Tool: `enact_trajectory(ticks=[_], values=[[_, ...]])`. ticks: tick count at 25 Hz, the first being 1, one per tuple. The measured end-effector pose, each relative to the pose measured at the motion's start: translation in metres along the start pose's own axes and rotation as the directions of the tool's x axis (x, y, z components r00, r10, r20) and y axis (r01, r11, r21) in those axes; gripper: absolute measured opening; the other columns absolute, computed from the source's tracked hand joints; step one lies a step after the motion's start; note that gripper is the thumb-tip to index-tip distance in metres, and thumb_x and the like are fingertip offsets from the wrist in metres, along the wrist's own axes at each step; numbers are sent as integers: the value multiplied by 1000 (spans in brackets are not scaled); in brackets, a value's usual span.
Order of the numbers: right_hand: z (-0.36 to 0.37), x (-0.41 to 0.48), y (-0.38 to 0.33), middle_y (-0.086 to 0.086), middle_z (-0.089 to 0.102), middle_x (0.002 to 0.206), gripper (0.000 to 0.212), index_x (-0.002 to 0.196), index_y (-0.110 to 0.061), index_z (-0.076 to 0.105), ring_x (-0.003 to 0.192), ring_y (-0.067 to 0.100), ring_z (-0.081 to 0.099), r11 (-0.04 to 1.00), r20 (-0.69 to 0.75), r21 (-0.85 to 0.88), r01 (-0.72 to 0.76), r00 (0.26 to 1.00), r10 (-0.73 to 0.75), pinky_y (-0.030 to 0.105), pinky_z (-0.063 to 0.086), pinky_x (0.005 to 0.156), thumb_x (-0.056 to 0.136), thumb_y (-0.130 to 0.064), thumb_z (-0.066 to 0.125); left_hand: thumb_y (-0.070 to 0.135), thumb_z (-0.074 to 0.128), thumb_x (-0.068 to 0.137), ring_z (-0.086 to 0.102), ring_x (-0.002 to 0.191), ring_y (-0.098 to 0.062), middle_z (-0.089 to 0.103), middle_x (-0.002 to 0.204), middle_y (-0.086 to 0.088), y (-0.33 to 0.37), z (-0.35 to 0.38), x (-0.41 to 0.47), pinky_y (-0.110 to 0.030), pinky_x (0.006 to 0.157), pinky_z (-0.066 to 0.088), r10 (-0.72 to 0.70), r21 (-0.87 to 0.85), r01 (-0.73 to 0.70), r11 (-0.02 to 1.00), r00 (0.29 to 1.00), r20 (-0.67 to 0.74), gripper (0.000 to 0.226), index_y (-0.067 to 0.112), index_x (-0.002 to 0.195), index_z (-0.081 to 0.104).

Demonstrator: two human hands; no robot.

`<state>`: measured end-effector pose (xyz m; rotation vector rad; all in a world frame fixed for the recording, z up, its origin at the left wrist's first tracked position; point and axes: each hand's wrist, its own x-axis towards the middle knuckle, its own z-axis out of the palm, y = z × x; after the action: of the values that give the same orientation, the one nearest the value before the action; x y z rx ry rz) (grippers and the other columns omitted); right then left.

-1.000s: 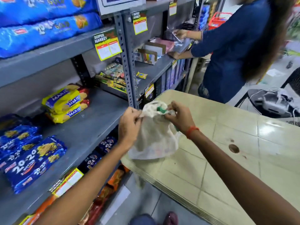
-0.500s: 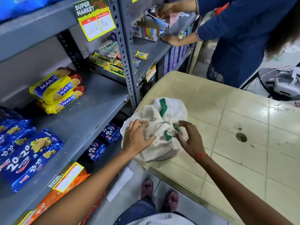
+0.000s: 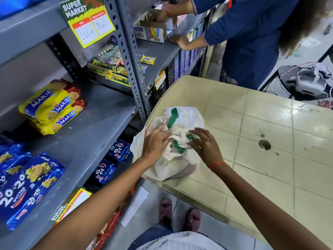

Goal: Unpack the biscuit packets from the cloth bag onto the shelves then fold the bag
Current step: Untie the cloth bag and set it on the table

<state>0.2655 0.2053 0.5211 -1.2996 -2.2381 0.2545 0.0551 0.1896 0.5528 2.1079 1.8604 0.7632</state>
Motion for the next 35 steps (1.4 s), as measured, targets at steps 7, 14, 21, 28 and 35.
enact_trajectory(ticks=[7,14,21,28,35], values=[[-14,13,-2,10,67,119,41,100,-10,72,113,28,51,998,-104,-49,28,994,-33,37,46,95,85,-44,56,23,69,80,48,131,-15,60,129,-9,-31,-22,2,-35,115,25,-168,-93,175,980,983,79,32,10,110,68],[0,26,-23,6,72,112,28,86,-10,74,116,31,60,986,43,21,164,985,-164,41,51,94,83,-31,55,19,68,82,49,129,-20,57,131,-13,-10,-21,-4,-25,107,25,-104,-147,115,982,991,85,28,9,107,70],[-20,-3,35,6,76,99,18,72,-8,75,110,28,64,993,-17,34,-114,993,115,33,49,93,82,-17,62,26,68,82,55,123,-21,50,139,-15,-47,-30,-15,-33,102,45,-403,-289,407,867,912,75,28,12,106,72],[-8,12,-7,16,68,118,43,111,-1,66,116,30,60,991,-86,-103,-90,993,81,34,46,99,83,-28,50,58,67,69,18,146,-12,35,151,6,-7,-32,-7,-42,120,15,-285,-63,309,949,926,248,82,16,136,47],[-4,14,6,3,77,100,33,88,-13,77,102,23,70,958,139,-250,143,984,-111,36,53,92,81,-32,50,20,62,86,45,132,-12,50,141,-7,-4,-28,3,-31,117,10,-224,32,222,975,964,145,31,18,116,66]])
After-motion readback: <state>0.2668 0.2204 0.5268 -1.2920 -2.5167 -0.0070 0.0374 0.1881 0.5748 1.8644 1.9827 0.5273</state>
